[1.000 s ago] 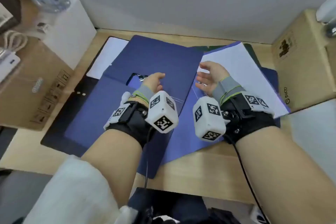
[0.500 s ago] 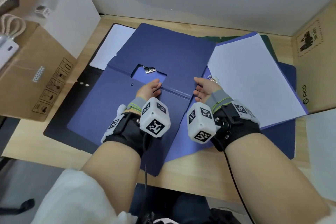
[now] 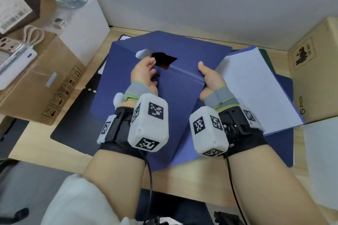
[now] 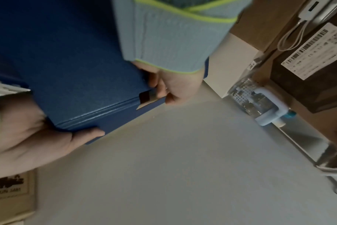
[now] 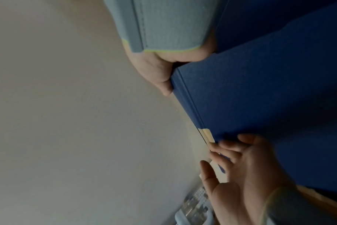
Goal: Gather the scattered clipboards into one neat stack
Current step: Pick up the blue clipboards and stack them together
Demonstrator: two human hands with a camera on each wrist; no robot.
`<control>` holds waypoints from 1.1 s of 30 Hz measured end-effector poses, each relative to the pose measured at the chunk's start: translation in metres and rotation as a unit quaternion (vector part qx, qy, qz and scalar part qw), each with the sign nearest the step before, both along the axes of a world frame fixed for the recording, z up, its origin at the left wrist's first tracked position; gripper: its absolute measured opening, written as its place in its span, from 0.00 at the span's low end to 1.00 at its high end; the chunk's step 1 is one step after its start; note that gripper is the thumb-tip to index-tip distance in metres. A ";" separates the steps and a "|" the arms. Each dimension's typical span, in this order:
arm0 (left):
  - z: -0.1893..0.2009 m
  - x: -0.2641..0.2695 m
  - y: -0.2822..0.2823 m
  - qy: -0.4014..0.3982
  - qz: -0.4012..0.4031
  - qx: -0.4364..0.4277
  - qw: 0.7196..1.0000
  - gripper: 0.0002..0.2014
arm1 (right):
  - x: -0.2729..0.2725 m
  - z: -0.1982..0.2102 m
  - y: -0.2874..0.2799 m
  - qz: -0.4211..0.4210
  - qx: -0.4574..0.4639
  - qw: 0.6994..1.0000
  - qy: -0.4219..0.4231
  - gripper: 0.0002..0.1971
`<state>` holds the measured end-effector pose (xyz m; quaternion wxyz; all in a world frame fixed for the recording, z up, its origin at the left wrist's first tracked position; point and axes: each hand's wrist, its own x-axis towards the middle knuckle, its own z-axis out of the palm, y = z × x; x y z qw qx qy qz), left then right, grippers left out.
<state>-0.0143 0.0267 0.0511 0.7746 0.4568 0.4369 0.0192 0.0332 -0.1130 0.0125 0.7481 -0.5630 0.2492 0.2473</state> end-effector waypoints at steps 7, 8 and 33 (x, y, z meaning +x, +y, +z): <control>-0.001 0.004 0.011 0.036 0.050 -0.061 0.996 0.65 | 0.015 0.022 0.005 -0.002 0.031 0.997 -0.068 0.55; 0.001 0.004 0.011 0.028 0.027 -0.077 0.996 0.68 | 0.013 0.031 0.007 0.002 0.034 0.996 -0.080 0.51; -0.016 -0.043 0.094 0.025 -0.162 -0.013 0.986 0.17 | -0.012 -0.002 -0.005 -0.016 -0.077 0.997 0.019 0.32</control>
